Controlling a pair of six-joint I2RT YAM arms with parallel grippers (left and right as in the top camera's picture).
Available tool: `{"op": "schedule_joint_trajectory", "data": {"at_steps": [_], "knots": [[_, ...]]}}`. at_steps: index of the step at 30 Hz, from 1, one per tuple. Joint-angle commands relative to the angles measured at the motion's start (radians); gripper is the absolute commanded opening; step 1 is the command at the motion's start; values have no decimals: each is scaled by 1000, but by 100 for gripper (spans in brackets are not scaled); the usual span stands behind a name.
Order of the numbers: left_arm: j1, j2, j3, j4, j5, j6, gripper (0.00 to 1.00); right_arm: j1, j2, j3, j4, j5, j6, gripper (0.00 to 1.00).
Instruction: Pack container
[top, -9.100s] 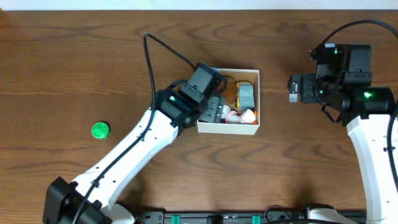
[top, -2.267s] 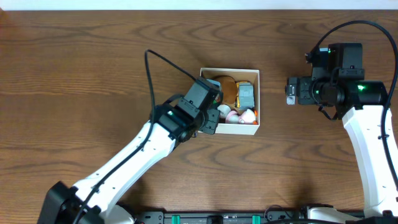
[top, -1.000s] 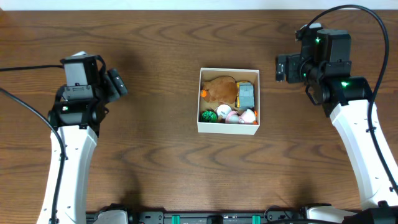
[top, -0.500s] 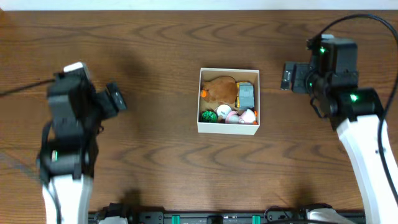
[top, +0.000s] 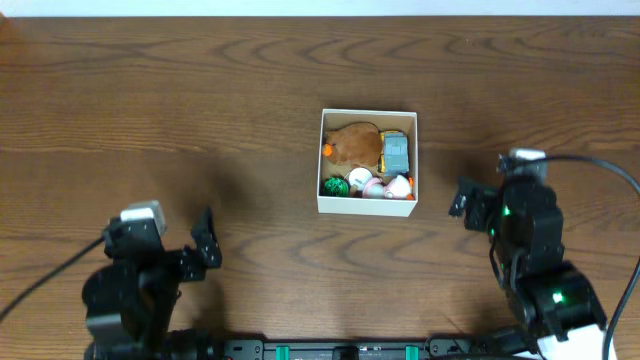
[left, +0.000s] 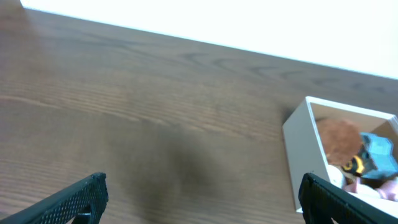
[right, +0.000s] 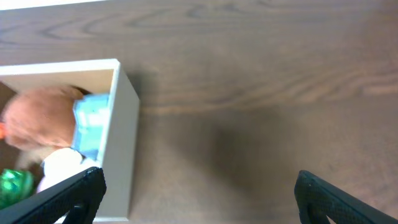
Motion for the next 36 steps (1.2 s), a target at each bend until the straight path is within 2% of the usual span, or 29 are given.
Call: {"op": "schedule_joint_trajectory", "data": {"at_steps": [1,14,26,31,36], "knots": [[3,-58,-9,-26,20,5,98,18,-64,-58,3,32,35,99],[3,-58,-9,-122,19,5,98,18,-66,-85,-159,28,35,99],[3,-58,-9,-238,19,5,98,18,-68,-85,-199,32,29,99],[3,-58,-9,-244,19,5,98,-9,-156,-97,-224,-14,23,99],[3,-58,-9,-244,19,5,98,-46,-383,-216,-97,-89,-96,99]]}}
